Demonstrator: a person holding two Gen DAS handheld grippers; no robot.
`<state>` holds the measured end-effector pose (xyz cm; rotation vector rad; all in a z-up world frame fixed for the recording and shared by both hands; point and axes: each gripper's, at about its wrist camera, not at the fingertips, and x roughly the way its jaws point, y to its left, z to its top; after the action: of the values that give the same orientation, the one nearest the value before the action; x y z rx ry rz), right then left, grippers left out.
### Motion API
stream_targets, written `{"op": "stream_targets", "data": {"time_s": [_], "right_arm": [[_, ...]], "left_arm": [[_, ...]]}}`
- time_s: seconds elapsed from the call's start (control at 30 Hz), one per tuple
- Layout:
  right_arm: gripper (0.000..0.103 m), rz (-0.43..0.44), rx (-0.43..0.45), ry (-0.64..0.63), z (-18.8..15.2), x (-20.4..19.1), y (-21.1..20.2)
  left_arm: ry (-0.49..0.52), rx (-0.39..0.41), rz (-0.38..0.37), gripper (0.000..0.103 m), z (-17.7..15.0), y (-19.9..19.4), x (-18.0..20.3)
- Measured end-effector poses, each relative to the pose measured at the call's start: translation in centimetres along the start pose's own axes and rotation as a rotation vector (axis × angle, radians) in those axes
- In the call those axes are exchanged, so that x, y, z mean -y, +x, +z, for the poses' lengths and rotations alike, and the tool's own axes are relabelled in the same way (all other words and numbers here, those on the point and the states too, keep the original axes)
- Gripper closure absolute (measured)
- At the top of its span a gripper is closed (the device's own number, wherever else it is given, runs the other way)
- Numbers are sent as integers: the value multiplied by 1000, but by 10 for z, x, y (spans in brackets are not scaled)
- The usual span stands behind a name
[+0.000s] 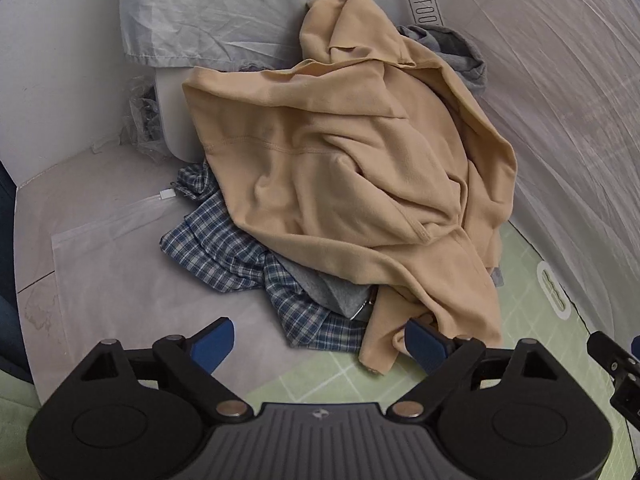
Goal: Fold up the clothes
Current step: 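Reach both grippers into the pile and grasp the beige sweater, then lift the beige sweater from the pile with both grippers and carry it onto the mat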
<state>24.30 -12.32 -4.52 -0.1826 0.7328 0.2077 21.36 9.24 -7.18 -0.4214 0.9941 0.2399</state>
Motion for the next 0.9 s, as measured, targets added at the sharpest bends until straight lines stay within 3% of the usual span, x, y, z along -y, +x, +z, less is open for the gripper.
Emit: {"op": "stream_targets", "data": {"time_s": [0.1, 0.23, 0.33, 0.4, 0.47, 0.5, 0.53, 0.63, 0.9], "right_arm": [[31, 52, -11, 5, 19, -19, 39], [51, 157, -52, 43, 42, -40, 91], [53, 227, -67, 97, 52, -47, 114], [58, 235, -86, 110, 55, -51, 127], [86, 220, -97, 95, 55, -56, 135], [86, 217, -96, 91, 54, -56, 137], [97, 220, -73, 100, 53, -54, 133], [100, 175, -21, 112, 47, -47, 112], [101, -75, 77, 149, 13, 5, 11]], "left_arm": [[-50, -4, -32, 22, 20, 21, 0], [-86, -21, -42, 29, 36, 46, 4], [-84, -32, -48, 42, 40, 58, 10], [-68, -29, -37, 45, 40, 58, 15], [-29, -19, -29, 55, 38, 54, 21], [-8, -12, -26, 59, 37, 52, 23], [12, -4, -22, 67, 36, 49, 26], [59, 17, 1, 88, 33, 40, 32], [152, 113, -12, 100, 7, -18, 33]]}}
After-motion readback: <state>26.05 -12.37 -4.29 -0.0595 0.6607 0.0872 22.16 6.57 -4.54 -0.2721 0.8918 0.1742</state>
